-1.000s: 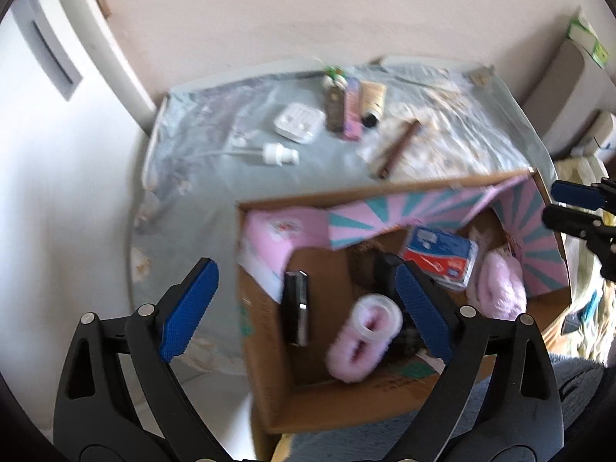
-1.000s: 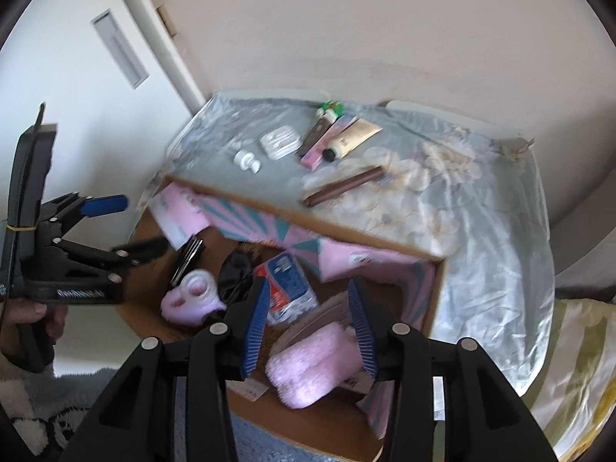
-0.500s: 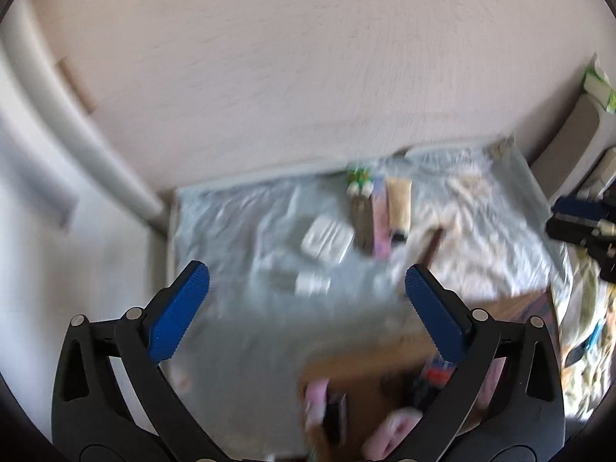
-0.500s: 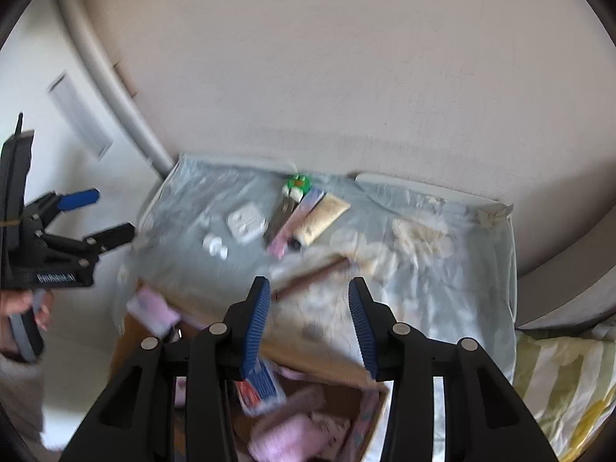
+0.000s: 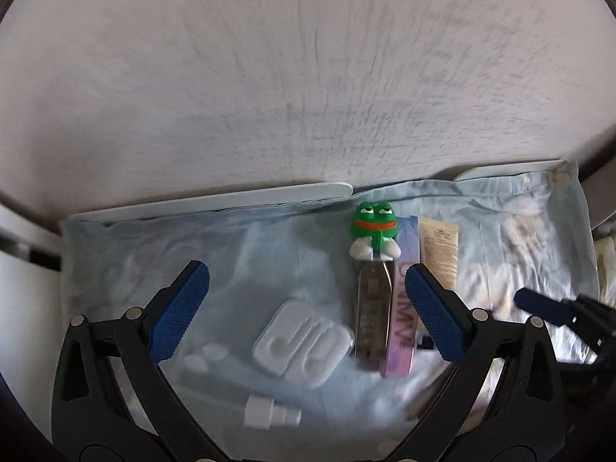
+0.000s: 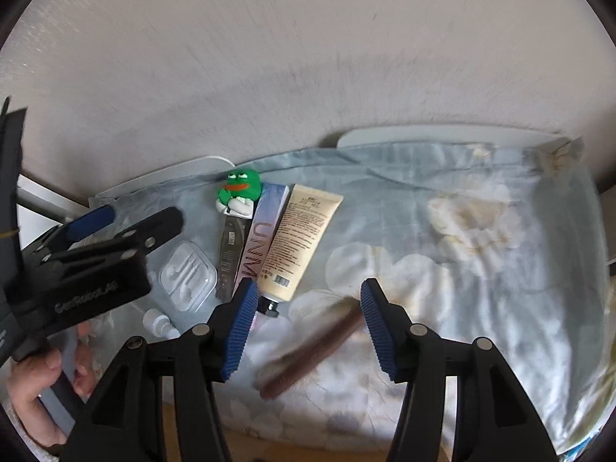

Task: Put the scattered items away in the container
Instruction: 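Grasp the green frog figure with the left tool while the right tool grasps the cream tube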

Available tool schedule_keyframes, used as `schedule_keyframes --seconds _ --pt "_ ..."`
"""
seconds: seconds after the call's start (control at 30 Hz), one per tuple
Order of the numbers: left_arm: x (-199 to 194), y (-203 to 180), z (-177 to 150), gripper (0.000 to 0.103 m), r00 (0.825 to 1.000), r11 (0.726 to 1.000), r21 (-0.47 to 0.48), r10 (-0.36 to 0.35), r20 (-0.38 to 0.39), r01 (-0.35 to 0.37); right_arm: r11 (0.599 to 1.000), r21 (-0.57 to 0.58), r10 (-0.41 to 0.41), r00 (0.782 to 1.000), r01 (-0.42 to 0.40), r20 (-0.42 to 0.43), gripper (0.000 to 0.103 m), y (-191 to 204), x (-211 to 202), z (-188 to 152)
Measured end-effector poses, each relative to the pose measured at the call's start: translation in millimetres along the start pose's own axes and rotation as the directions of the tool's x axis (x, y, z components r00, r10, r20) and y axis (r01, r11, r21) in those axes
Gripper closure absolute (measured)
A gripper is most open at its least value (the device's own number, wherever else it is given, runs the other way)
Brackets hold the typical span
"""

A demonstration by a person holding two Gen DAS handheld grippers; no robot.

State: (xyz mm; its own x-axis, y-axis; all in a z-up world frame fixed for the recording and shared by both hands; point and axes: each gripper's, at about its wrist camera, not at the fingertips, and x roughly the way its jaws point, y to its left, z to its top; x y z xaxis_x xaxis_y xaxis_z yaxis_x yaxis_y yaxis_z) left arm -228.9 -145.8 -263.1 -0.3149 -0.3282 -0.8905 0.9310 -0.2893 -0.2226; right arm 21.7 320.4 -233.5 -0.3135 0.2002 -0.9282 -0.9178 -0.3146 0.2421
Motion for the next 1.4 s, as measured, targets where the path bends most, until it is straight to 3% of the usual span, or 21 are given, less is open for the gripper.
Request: schedule_keyframes --seconds 0.37,0.57,0.93,1.1,1.17,1.23,1.33,1.4 --pt "32.1 -10.5 4.9 0.001 0.998 1.000 0.011 -0.026 -0.055 0.026 0.999 -0.035 0.029 1.000 -0.029 -0.005 0.051 10.0 22.5 5.2" --pt "39.8 -13.6 4.6 0.001 0.995 0.998 -0.005 -0.064 -0.072 0.064 0.999 -0.026 0.022 0.998 -0.023 -0.058 0.051 11.1 32.6 6.4" --pt "41.9 -22.2 -4.3 0.002 0.993 0.998 0.003 -0.066 -0.095 0.067 1.000 0.023 0.021 0.991 -0.018 -0.130 0.054 -2.7 40.0 7.4" --pt "42.1 -20.5 -10.0 0.023 0.986 0.991 -0.045 -0.133 -0.096 0.130 1.000 0.024 0.009 0.990 -0.006 -0.144 0.064 -2.2 39.6 17.8" --pt "37.4 -22.0 -10.2 0.042 0.985 0.988 -0.049 -0.152 -0.082 0.148 1.000 0.018 -0.001 0.989 0.004 -0.146 0.067 -2.0 40.4 22.5" --pt "33.4 -24.4 -9.4 0.052 0.985 0.988 -0.046 -0.153 -0.075 0.150 1.000 0.017 -0.008 0.988 0.011 -0.153 0.067 -2.3 43.1 25.0" --pt "30.5 -27.4 -8.9 0.061 0.985 0.987 -0.043 -0.160 -0.066 0.157 1.000 0.005 -0.017 0.989 0.017 -0.144 0.067 -1.1 41.6 26.0" --pt "27.3 -28.3 -9.1 0.061 0.984 0.985 -0.048 -0.167 -0.058 0.165 1.000 -0.012 -0.029 0.990 0.027 -0.141 0.070 0.9 39.4 24.9"
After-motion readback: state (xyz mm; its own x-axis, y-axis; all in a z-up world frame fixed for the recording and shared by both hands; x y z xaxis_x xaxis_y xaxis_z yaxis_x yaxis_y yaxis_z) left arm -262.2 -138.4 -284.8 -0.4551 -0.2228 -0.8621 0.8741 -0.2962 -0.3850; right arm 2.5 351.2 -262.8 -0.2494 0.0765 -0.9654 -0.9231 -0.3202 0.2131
